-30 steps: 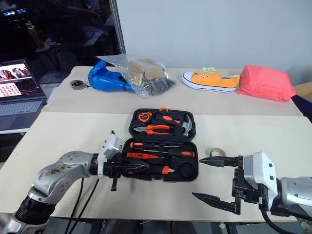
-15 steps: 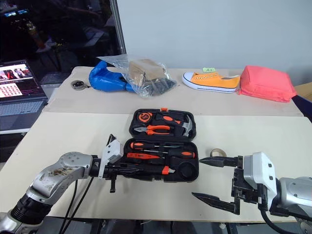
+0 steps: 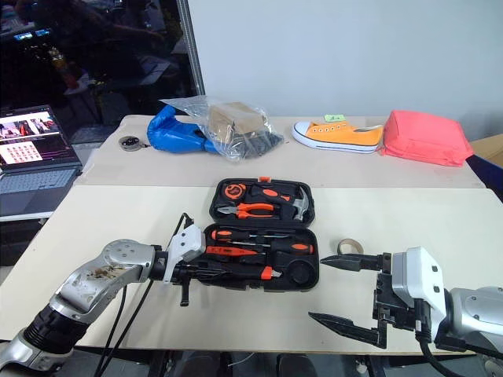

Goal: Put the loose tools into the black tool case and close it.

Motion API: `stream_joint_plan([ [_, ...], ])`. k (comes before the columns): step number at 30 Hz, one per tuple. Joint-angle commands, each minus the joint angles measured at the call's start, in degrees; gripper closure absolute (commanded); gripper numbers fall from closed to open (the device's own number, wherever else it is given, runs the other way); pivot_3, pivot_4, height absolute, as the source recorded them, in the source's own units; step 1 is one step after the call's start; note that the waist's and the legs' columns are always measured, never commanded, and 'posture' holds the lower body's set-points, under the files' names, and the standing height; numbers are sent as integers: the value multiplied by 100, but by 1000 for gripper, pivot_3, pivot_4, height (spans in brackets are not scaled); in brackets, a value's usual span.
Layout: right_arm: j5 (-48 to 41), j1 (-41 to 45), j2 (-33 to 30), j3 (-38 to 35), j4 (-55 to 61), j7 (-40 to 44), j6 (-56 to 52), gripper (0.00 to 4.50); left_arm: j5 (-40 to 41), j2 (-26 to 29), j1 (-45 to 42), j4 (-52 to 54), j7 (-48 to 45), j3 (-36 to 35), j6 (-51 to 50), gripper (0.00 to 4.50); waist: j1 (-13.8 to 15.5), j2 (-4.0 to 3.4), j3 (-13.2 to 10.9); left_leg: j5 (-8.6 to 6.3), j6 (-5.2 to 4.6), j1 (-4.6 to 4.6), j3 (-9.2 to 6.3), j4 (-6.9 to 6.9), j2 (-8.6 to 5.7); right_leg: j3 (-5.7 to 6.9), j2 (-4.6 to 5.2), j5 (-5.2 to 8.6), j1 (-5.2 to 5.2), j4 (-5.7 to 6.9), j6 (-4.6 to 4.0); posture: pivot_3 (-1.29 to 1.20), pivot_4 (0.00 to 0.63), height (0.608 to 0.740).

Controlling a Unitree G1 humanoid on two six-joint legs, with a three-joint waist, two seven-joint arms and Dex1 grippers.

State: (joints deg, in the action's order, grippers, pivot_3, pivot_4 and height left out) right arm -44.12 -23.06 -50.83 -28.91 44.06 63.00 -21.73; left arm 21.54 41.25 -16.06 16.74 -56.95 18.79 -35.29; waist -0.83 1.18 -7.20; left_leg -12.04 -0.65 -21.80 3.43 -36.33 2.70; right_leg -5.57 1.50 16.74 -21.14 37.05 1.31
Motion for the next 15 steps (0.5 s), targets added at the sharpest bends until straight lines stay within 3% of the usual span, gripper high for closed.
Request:
stream_joint_plan([
  [1, -100, 89, -4, -61, 99, 0, 37, 0, -569, 249, 304, -404, 133, 336, -137, 4391, 0, -2, 3, 0, 0, -1, 0, 0, 0, 0, 0, 0, 0, 0, 0, 0, 150, 740],
  [3, -87, 103, -2, -43, 85, 12, 45, 0, -508, 224, 381, -367, 135, 226, 14, 4391, -3, -4, 5, 0, 0, -4, 0, 1, 1, 0, 0, 0, 0, -2, 0, 0, 150, 740],
  [5, -78, 120, -3, -31, 66, 24, 52, 0, 41, -140, 472, -191, 154, -325, 307, 4391, -8, -5, 5, 0, 0, -13, 0, 3, 2, -1, 1, 0, -1, -3, -1, 0, 150, 740],
  [8, -71, 171, -13, -8, 23, 50, 61, 0, 1227, -495, 434, 261, 201, -1283, -214, 4391, -5, -6, -4, 0, -1, -22, 1, 2, 4, 3, 4, -1, -20, -5, 3, 0, 150, 740],
  [11, -81, 282, -7, 65, -20, 37, 56, 0, 1499, -311, 486, 410, 131, -1812, -280, 3711, 5, 24, -26, 1, -2, -69, -1, 2, 8, 8, -8, -28, -90, 3, 30, 0, 150, 740],
  [15, -47, 359, 22, 165, -56, 37, 62, 0, 1163, 228, 585, 431, -173, -1979, 102, 2277, 0, 26, -29, 1, -3, -98, -6, 11, 3, 12, -14, -27, -113, -4, 18, 0, 150, 740],
])
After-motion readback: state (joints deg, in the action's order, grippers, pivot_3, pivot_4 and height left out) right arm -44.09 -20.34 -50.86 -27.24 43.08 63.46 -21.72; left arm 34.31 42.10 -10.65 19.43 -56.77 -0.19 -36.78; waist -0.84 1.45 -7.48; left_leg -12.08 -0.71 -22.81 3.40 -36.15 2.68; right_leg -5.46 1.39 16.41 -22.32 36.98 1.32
